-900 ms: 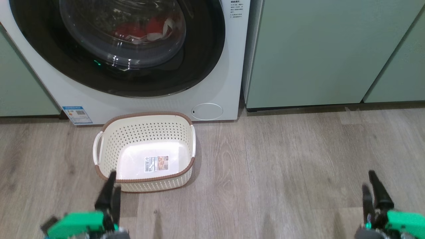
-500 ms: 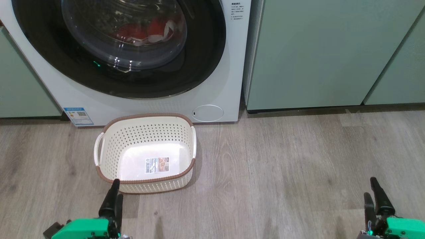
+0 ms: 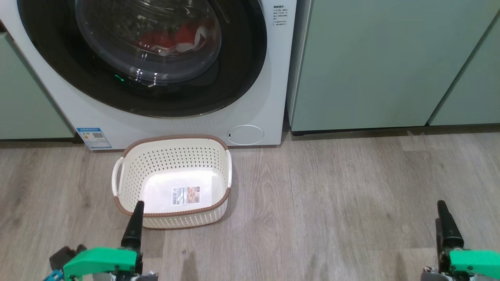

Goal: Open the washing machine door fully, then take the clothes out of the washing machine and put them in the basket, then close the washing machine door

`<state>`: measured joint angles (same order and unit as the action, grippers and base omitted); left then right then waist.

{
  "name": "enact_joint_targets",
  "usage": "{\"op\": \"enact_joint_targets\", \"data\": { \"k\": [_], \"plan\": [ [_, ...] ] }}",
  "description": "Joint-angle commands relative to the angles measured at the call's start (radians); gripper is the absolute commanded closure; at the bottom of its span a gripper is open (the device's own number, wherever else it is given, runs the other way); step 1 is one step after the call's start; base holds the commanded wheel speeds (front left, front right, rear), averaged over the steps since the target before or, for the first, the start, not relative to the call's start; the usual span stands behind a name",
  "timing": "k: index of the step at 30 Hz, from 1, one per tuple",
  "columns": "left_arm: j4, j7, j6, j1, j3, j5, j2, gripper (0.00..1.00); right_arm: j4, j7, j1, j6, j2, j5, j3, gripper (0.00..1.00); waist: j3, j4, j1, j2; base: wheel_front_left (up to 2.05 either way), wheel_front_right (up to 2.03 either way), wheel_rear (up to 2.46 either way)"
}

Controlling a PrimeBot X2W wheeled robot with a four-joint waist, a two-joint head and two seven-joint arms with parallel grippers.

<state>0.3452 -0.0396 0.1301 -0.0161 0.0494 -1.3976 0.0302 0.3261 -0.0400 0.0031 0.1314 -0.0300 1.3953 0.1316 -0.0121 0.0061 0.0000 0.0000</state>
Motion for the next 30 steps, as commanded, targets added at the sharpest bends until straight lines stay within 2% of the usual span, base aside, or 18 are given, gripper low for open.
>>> {"op": "enact_joint_targets", "data": {
  "k": [1, 19, 30],
  "plan": [
    [-0.039, 0.013, -0.007, 0.050, 0.001, 0.036, 0.008, 0.00, -0.044, 0.013, -0.028, 0.000, -0.005, -0.033, -0.004, 0.00, -0.001, 0.001, 0.0000, 0.0000, 0.00, 0.00, 0.00],
    [-0.075, 0.066, -0.057, 0.071, -0.056, 0.301, 0.010, 0.00, -0.106, 0.066, -0.023, 0.000, -0.008, -0.336, -0.022, 0.00, -0.010, 0.006, 0.0000, 0.0000, 0.00, 0.00, 0.00],
    [-0.096, 0.095, -0.076, 0.084, -0.066, 0.436, 0.011, 0.00, -0.132, 0.096, -0.021, 0.000, -0.009, -0.479, -0.026, 0.00, -0.015, 0.009, 0.0000, 0.0000, 0.00, 0.00, 0.00]
  ]
}}
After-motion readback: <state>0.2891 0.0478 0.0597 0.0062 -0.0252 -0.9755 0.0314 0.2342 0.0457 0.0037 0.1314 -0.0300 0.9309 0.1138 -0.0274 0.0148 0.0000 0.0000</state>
